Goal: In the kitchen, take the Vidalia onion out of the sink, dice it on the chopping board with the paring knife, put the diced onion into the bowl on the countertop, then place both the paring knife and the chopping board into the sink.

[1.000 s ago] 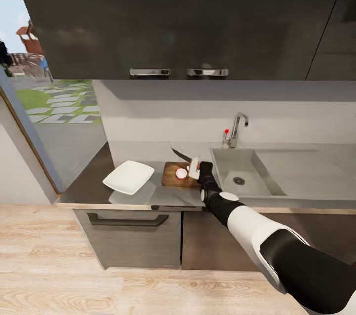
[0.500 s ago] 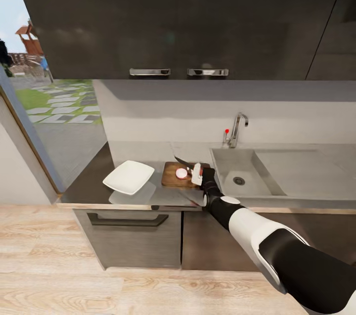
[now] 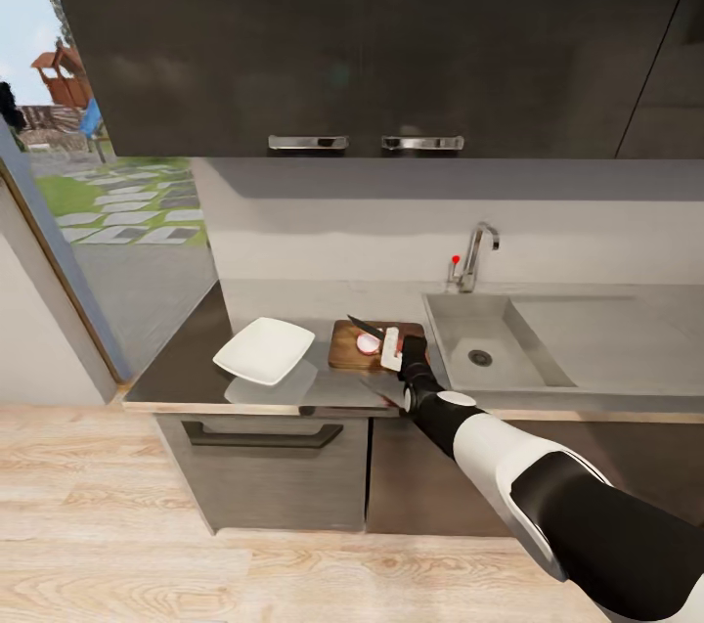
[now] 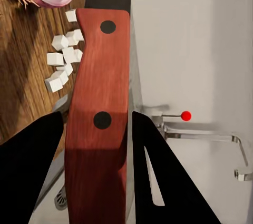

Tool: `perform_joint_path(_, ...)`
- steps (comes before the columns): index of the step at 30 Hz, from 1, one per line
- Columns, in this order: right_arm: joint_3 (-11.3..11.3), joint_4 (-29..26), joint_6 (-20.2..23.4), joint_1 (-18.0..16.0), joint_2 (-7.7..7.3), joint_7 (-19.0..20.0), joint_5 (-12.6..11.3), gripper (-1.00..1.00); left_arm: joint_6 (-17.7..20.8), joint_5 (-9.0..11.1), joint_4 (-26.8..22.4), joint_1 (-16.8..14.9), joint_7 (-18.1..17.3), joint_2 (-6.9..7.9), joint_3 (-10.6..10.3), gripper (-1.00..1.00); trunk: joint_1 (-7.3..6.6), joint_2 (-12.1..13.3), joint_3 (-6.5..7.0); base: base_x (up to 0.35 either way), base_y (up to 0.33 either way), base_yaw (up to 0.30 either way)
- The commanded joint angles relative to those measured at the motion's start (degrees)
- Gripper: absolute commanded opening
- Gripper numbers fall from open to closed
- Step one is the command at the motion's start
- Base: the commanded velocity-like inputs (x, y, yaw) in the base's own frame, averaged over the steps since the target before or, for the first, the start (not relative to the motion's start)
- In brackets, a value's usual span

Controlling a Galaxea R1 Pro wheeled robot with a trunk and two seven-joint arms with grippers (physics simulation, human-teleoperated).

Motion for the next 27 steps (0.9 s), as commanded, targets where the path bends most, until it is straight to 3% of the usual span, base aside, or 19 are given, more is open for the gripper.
perform_joint_path(1,0.1,0.1,0.4,-0.1,0.02,-0.1,0.5,-1.0,-0.4,0.2,0.2,-0.1,0.2,-0.02,-0.5,1.0,0.04,-0.1,-0.13,0.0,0.0,0.0)
perform_joint_path(7,0.1,0.1,0.5,-0.1,0.02,0.5,0.5,-1.0,-0.4,0.2,0.2,-0.1,0.2,-0.02,-0.5,1.0,0.04,-0.1,-0.13,0.0,0.0,0.0)
perform_joint_path(12,0.1,0.1,0.6,-0.1,0.02,4.8,0.4,-1.0,-0.4,0.2,0.2,-0.1,0.2,-0.02,-0.5,1.0,0.04,-0.1,-0.13,0.0,0.0,0.0)
perform_joint_path(27,0.0,0.0,0.8,-0.1,0.02,5.2,0.3,-1.0,-0.3,0.2,0.2,-0.1,0.2,0.04,-0.5,1.0,0.04,-0.1,-0.13,0.052,0.0,0.0)
